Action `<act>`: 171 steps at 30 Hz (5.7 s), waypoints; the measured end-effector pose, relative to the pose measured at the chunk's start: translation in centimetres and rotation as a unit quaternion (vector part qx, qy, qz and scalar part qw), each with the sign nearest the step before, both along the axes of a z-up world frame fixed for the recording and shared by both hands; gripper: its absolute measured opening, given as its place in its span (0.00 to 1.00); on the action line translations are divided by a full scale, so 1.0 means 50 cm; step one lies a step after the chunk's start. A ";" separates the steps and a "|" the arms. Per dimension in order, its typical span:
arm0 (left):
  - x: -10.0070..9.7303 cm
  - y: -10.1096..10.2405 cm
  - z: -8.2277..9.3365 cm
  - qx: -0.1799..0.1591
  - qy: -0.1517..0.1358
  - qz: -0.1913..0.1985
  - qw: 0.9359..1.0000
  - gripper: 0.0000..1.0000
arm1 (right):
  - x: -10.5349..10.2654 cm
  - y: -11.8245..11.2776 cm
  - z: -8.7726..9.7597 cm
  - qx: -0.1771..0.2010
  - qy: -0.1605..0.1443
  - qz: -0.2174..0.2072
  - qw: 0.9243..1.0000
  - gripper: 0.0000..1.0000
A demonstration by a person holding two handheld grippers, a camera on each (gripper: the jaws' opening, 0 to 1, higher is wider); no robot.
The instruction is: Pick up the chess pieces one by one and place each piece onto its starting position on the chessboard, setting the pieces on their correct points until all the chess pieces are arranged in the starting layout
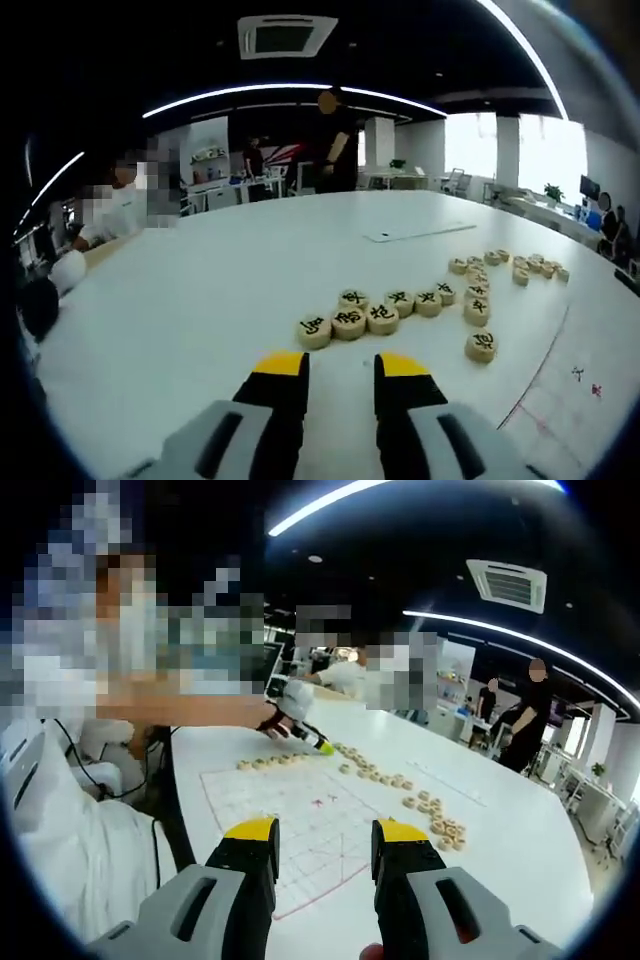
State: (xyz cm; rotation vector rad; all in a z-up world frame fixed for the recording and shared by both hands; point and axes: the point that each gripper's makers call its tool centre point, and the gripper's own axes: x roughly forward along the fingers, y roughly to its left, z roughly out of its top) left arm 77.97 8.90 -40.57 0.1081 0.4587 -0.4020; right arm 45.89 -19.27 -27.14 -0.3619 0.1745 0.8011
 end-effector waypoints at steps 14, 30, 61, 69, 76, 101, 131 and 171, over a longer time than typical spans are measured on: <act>0.086 -0.019 0.001 -0.035 -0.011 0.025 0.999 0.22 | 0.030 -0.004 -0.034 -0.001 0.024 -0.001 1.000 0.38; -0.060 -0.005 0.113 -0.012 -0.040 -0.018 0.999 0.20 | 0.003 0.002 -0.006 -0.001 0.006 0.008 1.000 0.38; -0.573 -0.044 0.175 -0.061 -0.022 -0.171 0.983 0.20 | -0.020 0.007 0.000 -0.005 0.004 0.016 1.000 0.44; -0.583 -0.011 0.072 -0.062 0.029 -0.152 0.986 0.20 | -0.019 0.007 0.001 -0.005 0.002 0.016 1.000 0.44; -0.582 -0.017 0.026 -0.068 0.048 -0.142 0.986 0.21 | -0.018 0.010 -0.001 -0.006 0.003 0.015 1.000 0.44; -0.565 -0.019 0.084 -0.060 -0.002 -0.156 0.986 0.63 | -0.017 0.008 -0.002 -0.007 0.004 0.015 1.000 0.44; -0.146 0.034 0.098 -0.019 -0.040 -0.020 0.999 0.55 | -0.013 0.001 -0.005 -0.006 0.006 0.011 1.000 0.44; 0.087 0.026 0.034 -0.004 -0.058 0.044 0.997 0.18 | 0.050 -0.016 -0.046 -0.002 0.027 -0.024 0.999 0.42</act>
